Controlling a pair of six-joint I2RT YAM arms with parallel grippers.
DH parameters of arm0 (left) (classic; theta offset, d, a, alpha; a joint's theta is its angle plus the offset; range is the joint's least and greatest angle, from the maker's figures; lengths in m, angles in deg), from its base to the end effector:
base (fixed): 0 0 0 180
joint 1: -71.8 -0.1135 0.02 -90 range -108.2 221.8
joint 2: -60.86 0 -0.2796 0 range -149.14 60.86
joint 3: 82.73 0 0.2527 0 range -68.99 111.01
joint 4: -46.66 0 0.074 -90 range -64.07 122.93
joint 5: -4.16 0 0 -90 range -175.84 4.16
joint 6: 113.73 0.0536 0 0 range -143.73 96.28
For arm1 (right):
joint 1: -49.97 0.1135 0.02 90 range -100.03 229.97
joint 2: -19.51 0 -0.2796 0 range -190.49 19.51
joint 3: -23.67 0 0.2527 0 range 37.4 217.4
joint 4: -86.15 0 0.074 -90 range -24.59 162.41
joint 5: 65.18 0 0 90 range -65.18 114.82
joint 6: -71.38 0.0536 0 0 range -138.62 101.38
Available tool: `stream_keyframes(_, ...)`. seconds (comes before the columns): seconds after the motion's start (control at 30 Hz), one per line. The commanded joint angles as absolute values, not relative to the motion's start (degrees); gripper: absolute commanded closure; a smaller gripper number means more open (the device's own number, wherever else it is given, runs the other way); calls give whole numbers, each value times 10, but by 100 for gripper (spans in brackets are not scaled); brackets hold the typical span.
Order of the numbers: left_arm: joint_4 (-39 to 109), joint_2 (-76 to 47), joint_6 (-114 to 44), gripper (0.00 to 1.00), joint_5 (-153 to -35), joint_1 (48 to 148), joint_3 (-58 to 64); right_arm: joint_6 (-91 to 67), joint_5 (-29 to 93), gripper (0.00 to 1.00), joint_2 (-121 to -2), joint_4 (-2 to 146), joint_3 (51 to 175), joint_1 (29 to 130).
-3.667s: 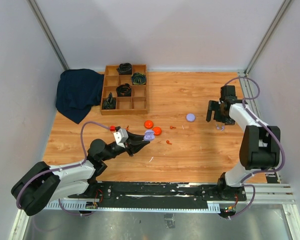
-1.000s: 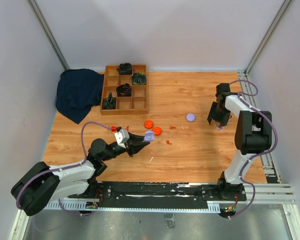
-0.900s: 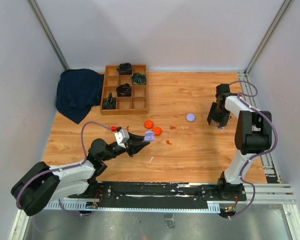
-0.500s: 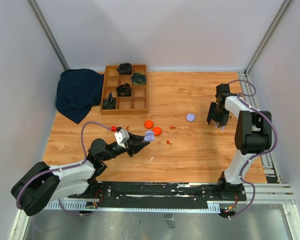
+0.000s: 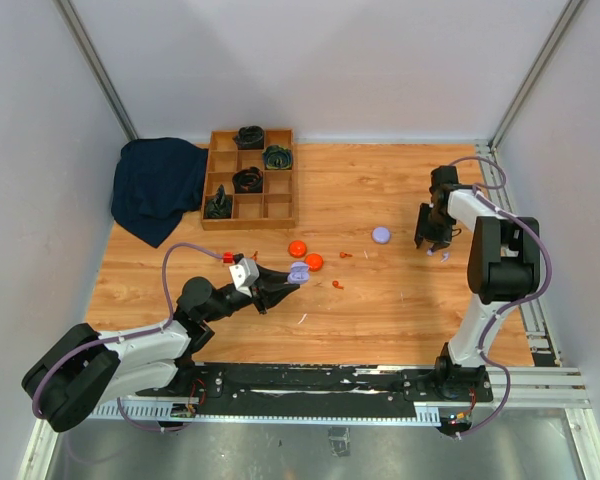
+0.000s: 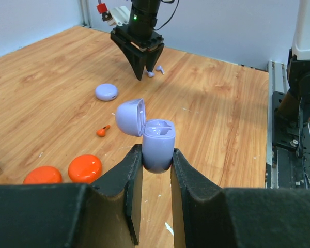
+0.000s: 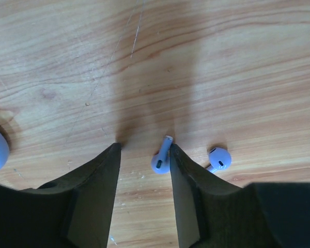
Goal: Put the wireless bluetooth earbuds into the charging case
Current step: Pick up the earbud from the center of the board.
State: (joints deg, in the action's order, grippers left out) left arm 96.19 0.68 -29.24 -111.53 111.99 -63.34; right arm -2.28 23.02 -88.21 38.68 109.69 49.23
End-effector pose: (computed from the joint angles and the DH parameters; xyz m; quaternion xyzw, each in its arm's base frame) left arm 0.1326 -0.1424 0.2096 0.3503 0.5557 -0.4207 0.6257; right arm 0.3852 -0.0067 0.1672 0.1488 0.9721 0.0092 0.1812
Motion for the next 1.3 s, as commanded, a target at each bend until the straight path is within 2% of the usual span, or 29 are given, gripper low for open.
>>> stream_keyframes(0.0, 969, 14, -284, 100, -1121, 1116, -631, -30, 245, 59, -889, 375, 1088, 480)
stream_keyframes(0.17, 969, 15, -284, 100, -1123, 1116, -631, -31, 256, 72, -875, 374, 1069, 486)
stream_keyframes(0.43, 967, 17, -284, 100, -1124, 1116, -630, -25, 283, 81, -847, 369, 1029, 530)
stream_keyframes(0.87, 962, 20, -280, 100, -1127, 1116, -629, -43, 285, 72, -833, 344, 1006, 635)
stream_keyframes(1.27, 960, 19, -280, 100, -1128, 1116, -629, -42, 222, 69, -811, 341, 991, 643)
